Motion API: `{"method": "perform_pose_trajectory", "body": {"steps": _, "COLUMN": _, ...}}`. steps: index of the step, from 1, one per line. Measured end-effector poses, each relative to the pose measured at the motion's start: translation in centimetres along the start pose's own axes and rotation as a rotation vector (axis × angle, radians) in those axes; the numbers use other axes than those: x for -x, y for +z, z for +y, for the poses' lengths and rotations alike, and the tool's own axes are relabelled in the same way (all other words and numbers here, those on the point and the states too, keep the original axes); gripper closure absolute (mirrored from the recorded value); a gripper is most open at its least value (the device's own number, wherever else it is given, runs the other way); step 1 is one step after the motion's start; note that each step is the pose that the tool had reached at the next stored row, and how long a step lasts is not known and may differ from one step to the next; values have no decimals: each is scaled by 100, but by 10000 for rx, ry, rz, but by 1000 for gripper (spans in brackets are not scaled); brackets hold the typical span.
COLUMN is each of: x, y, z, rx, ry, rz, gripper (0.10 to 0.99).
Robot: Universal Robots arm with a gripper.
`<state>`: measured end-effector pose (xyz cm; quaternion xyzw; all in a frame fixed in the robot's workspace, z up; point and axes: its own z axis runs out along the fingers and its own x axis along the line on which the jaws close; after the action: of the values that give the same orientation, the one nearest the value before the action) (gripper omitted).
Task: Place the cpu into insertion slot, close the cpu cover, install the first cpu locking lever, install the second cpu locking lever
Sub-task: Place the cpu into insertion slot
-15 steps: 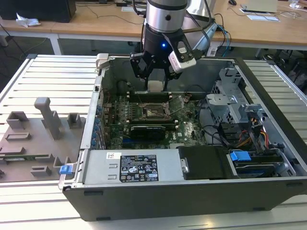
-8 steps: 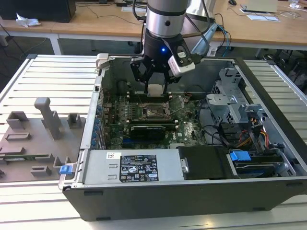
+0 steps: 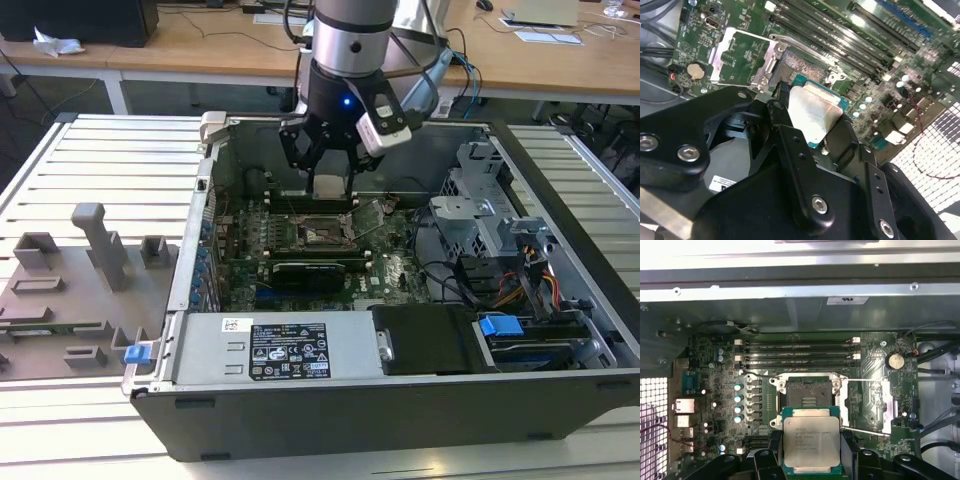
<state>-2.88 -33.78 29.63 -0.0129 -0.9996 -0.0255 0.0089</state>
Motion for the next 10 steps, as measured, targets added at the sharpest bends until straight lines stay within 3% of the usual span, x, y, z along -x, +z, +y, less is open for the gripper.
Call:
{"method": "perform_pose_trajectory", "body": {"steps": 3, "x": 30, "y": 15, "z": 47, "rx": -4, "ry": -2, "rz": -1, "gripper": 541}}
{"method": "perform_pose_trajectory", "body": {"steps": 10, "x": 41, "y": 92, "z": 51, "rx": -4, "ry": -2, "rz": 0, "gripper": 541}}
